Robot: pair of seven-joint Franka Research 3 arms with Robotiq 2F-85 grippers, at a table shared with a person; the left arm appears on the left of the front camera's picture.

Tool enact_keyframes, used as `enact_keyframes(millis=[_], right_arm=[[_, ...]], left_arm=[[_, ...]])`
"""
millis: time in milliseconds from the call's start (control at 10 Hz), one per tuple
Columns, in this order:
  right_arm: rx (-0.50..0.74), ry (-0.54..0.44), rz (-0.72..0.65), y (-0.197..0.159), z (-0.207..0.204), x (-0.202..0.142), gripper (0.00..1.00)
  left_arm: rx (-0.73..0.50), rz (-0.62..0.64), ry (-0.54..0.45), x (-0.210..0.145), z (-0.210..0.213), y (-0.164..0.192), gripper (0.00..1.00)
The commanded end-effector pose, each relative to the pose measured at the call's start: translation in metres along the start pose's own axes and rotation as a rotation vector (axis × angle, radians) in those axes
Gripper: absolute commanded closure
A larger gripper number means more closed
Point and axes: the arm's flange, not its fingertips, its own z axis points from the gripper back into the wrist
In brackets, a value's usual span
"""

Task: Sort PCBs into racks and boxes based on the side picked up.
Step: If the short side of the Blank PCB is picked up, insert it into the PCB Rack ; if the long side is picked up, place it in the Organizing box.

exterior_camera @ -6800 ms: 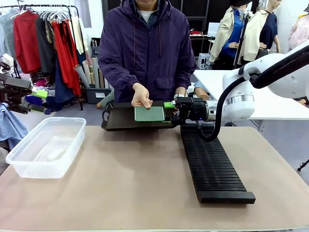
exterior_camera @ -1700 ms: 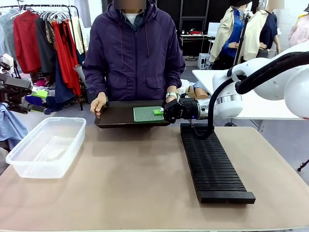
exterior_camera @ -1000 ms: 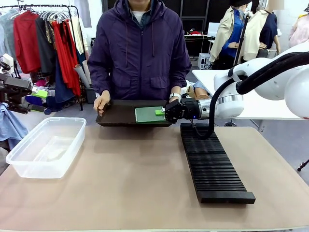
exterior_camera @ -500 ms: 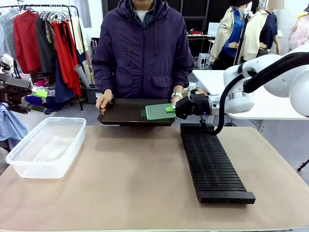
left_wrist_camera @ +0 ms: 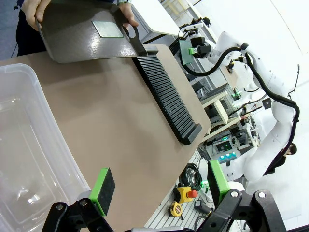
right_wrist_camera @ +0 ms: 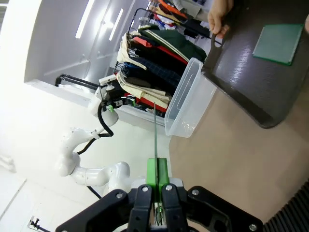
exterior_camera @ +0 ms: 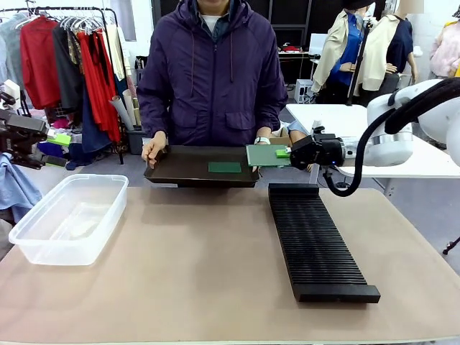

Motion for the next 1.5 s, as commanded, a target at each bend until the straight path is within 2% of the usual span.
enact_keyframes(millis=[0, 300, 500, 700, 900, 1400], right_arm=[[0.055, -0.016, 0.063, 0.002, 0.020, 0.005, 1.00], [0.080, -0.025, 0.175, 0.010, 0.063, 0.001, 1.00], [0.080, 0.008, 0.272, 0.003, 0.081, -0.005, 1.00], [0.015, 0.056, 0.351, -0.009, 0.096, -0.015, 1.00], [-0.017, 0.071, 0.447, -0.020, 0.104, -0.024, 1.00], [-0.024, 0.012, 0.617, -0.057, 0.109, -0.054, 1.00]], left_arm=[[-0.009, -0.002, 0.001, 0.000, 0.001, -0.002, 0.00], [-0.009, -0.002, 0.001, 0.000, 0.001, -0.002, 0.00], [-0.009, -0.002, 0.001, 0.000, 0.001, -0.002, 0.00], [-0.009, -0.002, 0.001, 0.000, 0.001, -0.002, 0.00], [-0.009, -0.002, 0.001, 0.000, 0.001, -0.002, 0.00], [-0.009, -0.002, 0.001, 0.000, 0.001, -0.002, 0.00]])
